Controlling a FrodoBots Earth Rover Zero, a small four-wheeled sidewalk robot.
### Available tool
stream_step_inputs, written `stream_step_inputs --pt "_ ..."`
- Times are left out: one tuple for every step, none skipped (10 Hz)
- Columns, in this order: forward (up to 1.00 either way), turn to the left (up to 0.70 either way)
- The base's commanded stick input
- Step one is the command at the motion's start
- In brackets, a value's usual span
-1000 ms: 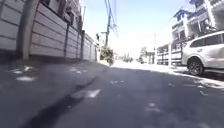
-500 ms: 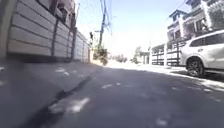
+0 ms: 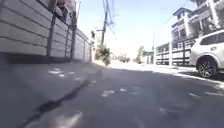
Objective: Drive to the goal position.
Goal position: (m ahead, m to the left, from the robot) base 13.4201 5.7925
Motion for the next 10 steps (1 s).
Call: stream_step_inputs --pt "1.0 -0.18" --pt "1.0 -0.07" --pt "1.0 0.0" --pt "1.0 0.0" --pt "1.0 0.0" --pt "1.0 0.0" --pt "1.0 0.0" --pt "1.0 0.0" --pt "1.0 0.0" --pt "1.0 0.0"
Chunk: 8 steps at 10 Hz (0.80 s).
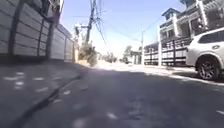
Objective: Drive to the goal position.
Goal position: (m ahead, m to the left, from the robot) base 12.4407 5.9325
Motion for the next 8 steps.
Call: stream_step_inputs --pt "1.0 0.0" --pt "1.0 0.0" --pt "1.0 0.0" --pt "1.0 0.0" --pt "1.0 0.0" --pt "1.0 0.0" --pt "1.0 0.0" --pt "1.0 0.0"
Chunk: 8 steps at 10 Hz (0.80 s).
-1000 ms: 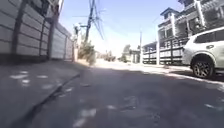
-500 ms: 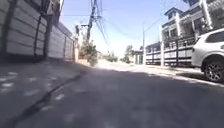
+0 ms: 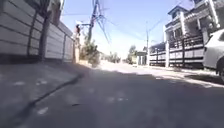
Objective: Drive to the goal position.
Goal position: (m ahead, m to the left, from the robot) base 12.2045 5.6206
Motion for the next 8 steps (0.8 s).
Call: stream_step_inputs --pt "1.0 0.0" --pt "1.0 0.0" --pt "1.0 0.0" --pt "1.0 0.0" --pt "1.0 0.0" --pt "1.0 0.0" --pt "1.0 0.01" --pt "1.0 0.13"
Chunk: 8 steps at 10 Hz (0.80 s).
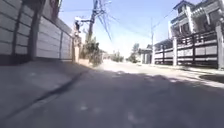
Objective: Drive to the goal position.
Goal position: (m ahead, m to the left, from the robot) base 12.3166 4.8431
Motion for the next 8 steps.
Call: stream_step_inputs --pt "1.0 0.32" --pt "1.0 0.28" --pt "1.0 0.1" --pt "1.0 0.0" --pt "1.0 0.0" --pt "1.0 0.0" --pt "1.0 0.0" --pt "1.0 0.0"
